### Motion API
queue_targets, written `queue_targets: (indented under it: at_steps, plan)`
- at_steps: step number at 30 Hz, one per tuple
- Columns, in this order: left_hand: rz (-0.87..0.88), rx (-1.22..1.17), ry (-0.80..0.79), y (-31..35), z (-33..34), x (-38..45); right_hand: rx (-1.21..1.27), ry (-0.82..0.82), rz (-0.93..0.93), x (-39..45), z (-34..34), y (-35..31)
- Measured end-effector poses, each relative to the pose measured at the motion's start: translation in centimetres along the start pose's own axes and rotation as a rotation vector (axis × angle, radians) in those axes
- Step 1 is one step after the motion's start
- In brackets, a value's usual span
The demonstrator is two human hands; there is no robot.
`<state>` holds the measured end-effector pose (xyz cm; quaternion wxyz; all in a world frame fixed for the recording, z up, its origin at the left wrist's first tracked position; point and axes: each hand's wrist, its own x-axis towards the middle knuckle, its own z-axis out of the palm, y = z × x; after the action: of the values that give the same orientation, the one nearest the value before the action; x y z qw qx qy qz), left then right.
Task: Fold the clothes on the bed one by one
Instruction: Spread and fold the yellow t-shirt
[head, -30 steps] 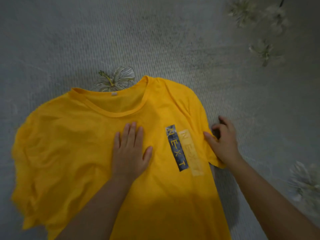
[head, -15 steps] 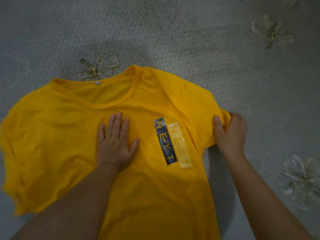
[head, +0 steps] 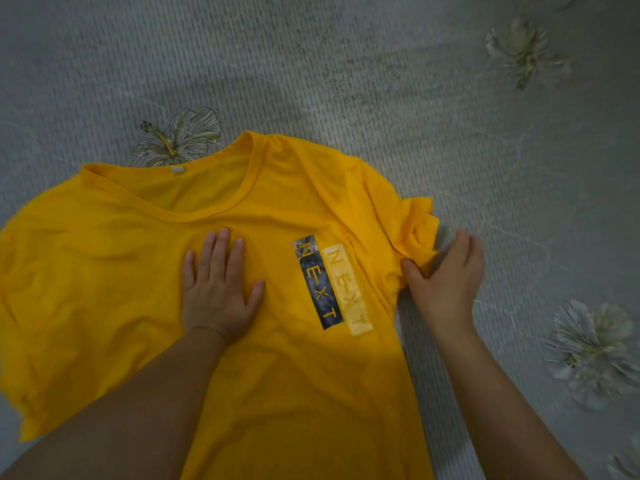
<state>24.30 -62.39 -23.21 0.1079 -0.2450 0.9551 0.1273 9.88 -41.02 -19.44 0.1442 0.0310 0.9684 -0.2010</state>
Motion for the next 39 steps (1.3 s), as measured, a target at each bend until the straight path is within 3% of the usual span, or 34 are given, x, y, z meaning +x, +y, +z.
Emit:
queue_targets:
  at_steps: [2,7,9,11,15,19,21,23,25,27,30,32,36,39]
  plan:
    - [-0.001,-0.007,0.004,-0.1,0.0,0.0,-0.015,-0.045,0.101,0.3,0.3,0.6]
    - [0.003,-0.021,0.009,-0.1,0.1,0.0,0.041,-0.084,-0.081,0.7,1.8,-0.6]
    - [0.001,-0.023,0.012,0.0,0.0,0.0,0.262,-0.036,-0.064,0.8,1.8,-1.0]
    - [-0.002,-0.026,0.013,0.0,0.0,0.0,0.579,-0.016,0.074,0.9,1.4,-1.3]
    - [-0.005,-0.034,0.012,-0.1,0.0,0.0,1.081,-0.132,0.406,1.1,1.4,-1.5]
    - [-0.009,-0.035,0.005,-0.2,0.0,-0.1,1.332,0.063,0.639,1.6,0.7,-1.7]
    - [-0.011,-0.042,0.002,-0.1,0.0,-0.1,1.235,0.157,0.444,0.3,0.5,-2.3]
    - [-0.023,-0.053,-0.015,-0.1,0.0,-0.2,0.801,0.186,-0.086,-1.7,0.2,-3.1]
    - [-0.043,-0.068,-0.039,-0.2,0.0,-0.2,0.324,0.000,-0.714,-3.7,1.0,-2.4]
    - [-0.047,-0.080,-0.053,-0.2,0.0,-0.2,-0.014,-0.182,-1.023,-5.3,1.9,-1.5]
    - [-0.030,-0.073,-0.048,-0.4,0.1,-0.1,-0.076,-0.255,-1.049,-6.4,2.3,-0.1]
    - [-0.025,-0.062,-0.039,-0.5,0.1,-0.2,-0.016,-0.194,-0.999,-6.1,1.9,0.1]
    - [-0.025,-0.057,-0.043,-0.5,0.0,-0.1,-0.148,-0.050,-0.862,-4.6,2.1,0.0]
    - [-0.030,-0.061,-0.041,-0.4,0.0,-0.1,-0.150,-0.007,-0.940,-4.1,2.5,0.6]
